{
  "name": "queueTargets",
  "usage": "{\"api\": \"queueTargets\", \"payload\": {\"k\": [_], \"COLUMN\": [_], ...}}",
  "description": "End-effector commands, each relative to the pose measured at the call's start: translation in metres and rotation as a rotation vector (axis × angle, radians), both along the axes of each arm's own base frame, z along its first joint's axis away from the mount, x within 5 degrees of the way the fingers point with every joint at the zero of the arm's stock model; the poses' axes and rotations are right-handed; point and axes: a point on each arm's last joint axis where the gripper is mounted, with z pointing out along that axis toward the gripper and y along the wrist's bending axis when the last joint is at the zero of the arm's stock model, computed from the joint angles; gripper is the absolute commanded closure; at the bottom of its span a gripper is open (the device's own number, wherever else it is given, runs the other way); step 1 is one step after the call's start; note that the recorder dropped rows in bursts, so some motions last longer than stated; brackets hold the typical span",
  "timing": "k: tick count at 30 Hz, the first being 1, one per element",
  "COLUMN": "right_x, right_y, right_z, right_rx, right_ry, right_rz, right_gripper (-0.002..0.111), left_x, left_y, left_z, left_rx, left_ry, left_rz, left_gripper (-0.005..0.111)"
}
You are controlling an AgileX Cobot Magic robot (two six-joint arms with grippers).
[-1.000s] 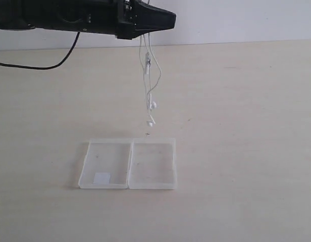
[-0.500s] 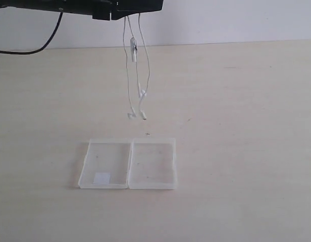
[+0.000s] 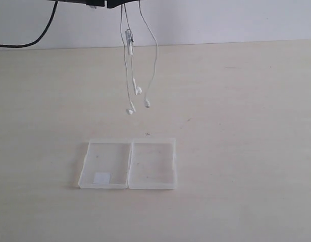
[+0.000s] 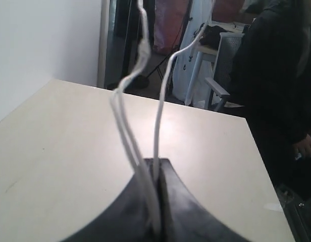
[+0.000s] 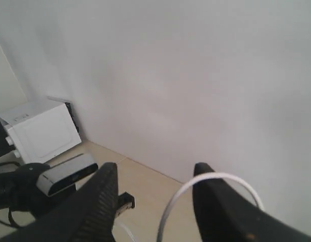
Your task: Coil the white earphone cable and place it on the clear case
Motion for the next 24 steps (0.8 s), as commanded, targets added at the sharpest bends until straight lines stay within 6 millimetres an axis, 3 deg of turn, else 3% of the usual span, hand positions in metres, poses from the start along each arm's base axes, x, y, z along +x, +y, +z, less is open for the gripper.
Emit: {"api": "queueTargets", "payload": {"k": [1,3,7,9,14,21,24], "right_x": [-0.003,-0.002,0.011,0.016,0.016,-0.004,-0.014], "right_y": [-0.006,-0.008,-0.012,-0.013,-0.011,0.031,0.040], "right_z": [-0.011,-0.022,-0.079,-0.102,-0.145,-0.191,-0.205], "right_rx": [-0.008,-0.010,0.024,0.043,0.078,0.045,0.024], "right_ry": [0.052,0.094,0.306,0.387,0.536,0.678,0.696], "right_rz": [0.066,0.099,0.175,0.176,0.183,0.334,0.373], "right_gripper": [0.051,0.050,0.048,0.038,0.035,0.037,0.037], "left_x": [-0.002,-0.003,-0.004,0.000,0.007,0.008,0.008], "left_y": [0.002,0.003,0.004,0.006,0.013,0.014,0.013], "left_z": [0.011,0.015,0.025,0.026,0.030,0.030,0.030], "left_rx": [-0.030,-0.031,-0.071,-0.079,-0.094,-0.090,-0.089], "left_ry": [0.000,0.002,0.027,0.049,0.046,0.043,0.042], "left_rz": [0.031,0.047,0.088,0.149,0.243,0.258,0.255], "left_gripper": [0.107,0.107,0.107,0.107,0.107,0.107,0.107]}}
